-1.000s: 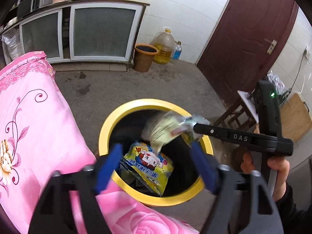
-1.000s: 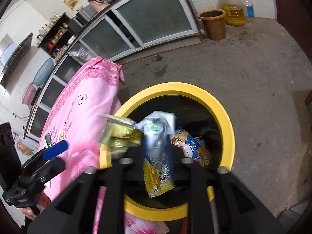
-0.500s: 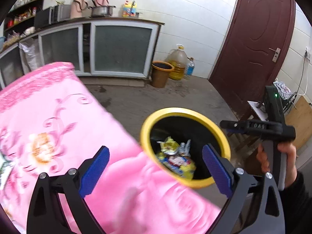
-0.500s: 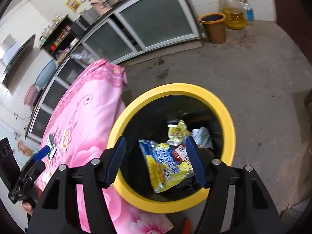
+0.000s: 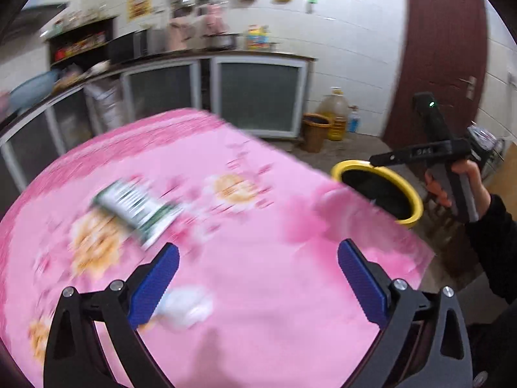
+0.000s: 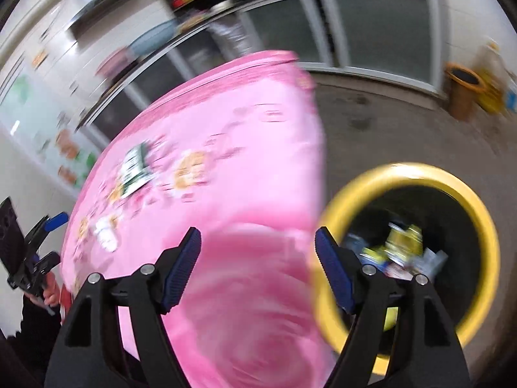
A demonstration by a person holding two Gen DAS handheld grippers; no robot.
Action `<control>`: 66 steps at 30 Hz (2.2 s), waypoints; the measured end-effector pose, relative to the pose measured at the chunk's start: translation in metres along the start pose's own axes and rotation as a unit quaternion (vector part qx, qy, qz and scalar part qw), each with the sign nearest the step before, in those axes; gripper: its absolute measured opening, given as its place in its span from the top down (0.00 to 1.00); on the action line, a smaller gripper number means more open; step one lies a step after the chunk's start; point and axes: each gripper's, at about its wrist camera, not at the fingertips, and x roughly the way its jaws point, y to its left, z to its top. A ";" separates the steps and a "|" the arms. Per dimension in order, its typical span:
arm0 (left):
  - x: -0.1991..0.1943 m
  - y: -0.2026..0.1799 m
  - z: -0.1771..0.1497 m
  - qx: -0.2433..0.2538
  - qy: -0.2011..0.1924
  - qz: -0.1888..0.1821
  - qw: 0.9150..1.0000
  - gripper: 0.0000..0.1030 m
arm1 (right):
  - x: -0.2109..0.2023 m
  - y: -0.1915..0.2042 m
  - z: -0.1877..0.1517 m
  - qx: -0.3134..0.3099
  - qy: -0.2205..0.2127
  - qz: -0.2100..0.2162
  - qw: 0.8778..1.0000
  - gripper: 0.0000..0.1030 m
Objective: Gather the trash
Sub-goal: 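Grasp the white tissue bundle with the left tool while the right tool grasps the green milk pouch, then carry the tissue bundle and milk pouch over the bin and open both tools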
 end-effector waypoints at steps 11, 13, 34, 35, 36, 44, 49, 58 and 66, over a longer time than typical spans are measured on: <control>0.007 0.066 -0.052 -0.164 0.058 0.089 0.981 0.08 | 0.097 0.183 0.071 -0.165 0.095 0.065 0.980 0.22; 0.010 0.069 -0.054 -0.188 0.060 0.084 0.977 0.08 | 0.119 0.213 0.082 -0.190 0.127 0.069 0.971 0.22; 0.069 0.082 -0.044 -0.280 0.111 0.058 0.952 0.08 | 0.273 0.287 0.111 -0.236 0.249 -0.013 0.939 0.22; 0.073 0.082 -0.043 -0.279 0.115 0.061 0.951 0.08 | 0.276 0.286 0.111 -0.233 0.251 -0.013 0.939 0.22; 0.076 0.081 -0.041 -0.278 0.117 0.063 0.952 0.08 | 0.282 0.285 0.111 -0.228 0.257 -0.008 0.939 0.22; 0.091 0.093 -0.038 -0.289 0.122 0.073 0.947 0.63 | 0.302 0.278 0.105 -0.221 0.265 -0.017 0.938 0.33; 0.073 0.096 -0.039 -0.299 0.112 0.066 0.945 0.65 | 0.285 0.274 0.112 -0.205 0.244 -0.004 0.948 0.34; 0.009 0.093 -0.034 -0.288 0.063 0.083 0.952 0.65 | 0.221 0.281 0.125 -0.202 0.197 0.024 0.959 0.35; -0.022 0.093 -0.043 -0.292 0.046 0.109 0.949 0.65 | 0.183 0.272 0.112 -0.192 0.176 0.025 0.965 0.35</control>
